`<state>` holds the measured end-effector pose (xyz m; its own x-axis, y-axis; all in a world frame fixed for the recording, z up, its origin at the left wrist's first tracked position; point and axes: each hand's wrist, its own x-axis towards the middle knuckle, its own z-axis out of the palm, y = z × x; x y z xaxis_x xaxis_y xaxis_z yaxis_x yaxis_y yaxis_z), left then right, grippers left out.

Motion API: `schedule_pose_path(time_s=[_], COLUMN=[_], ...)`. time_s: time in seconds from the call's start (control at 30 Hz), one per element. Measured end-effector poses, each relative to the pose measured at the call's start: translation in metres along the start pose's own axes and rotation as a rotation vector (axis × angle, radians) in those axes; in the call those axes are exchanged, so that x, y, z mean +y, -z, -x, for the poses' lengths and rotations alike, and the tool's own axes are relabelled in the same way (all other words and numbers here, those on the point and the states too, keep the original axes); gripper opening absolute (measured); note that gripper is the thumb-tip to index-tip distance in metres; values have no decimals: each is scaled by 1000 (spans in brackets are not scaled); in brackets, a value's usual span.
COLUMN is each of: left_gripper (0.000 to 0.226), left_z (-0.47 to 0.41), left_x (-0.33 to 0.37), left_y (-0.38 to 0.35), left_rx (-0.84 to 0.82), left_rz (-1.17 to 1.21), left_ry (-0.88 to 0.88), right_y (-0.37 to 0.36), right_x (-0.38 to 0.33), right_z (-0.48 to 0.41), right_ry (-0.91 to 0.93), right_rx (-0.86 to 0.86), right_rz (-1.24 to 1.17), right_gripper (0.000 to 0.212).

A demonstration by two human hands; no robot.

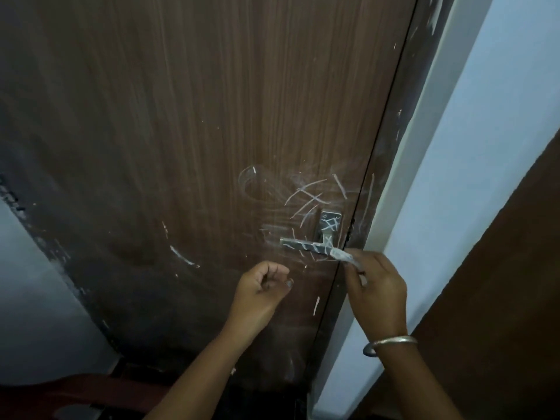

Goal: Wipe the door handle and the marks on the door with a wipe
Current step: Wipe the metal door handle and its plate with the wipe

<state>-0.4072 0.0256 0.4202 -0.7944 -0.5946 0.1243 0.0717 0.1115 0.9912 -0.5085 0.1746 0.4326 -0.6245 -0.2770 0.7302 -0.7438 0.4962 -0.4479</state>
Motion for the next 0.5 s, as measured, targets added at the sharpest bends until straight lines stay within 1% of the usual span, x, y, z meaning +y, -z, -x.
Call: schedule_pose_path(time_s=[0.1,0.17,0.27,0.33,0.4,0.5], left_gripper=[25,31,40,44,45,44], left_z=[-29,-46,-67,-77,-84,-91], left_x=[-5,-8,-15,-19,-24,-31], left_y=[-12,-18,-23,-23,-24,-28], left_rx=[40,76,136,172,206,211], left_rz=[-76,-145,-251,-334,-401,-436], left_ry=[-36,-97,-196,-247,-279,-317], right_y=[-16,-31,-51,-62,-70,-75], right_x=[13,17,19,18,18,17], right_z=[-31,-49,-72,-80,-85,-88], right_ry=[149,225,273,325,368,354], right_rx=[11,-16,-62,-89,-97,-141], right_rz=[136,212,315,349,369,362], right_gripper=[23,25,29,28,23,23])
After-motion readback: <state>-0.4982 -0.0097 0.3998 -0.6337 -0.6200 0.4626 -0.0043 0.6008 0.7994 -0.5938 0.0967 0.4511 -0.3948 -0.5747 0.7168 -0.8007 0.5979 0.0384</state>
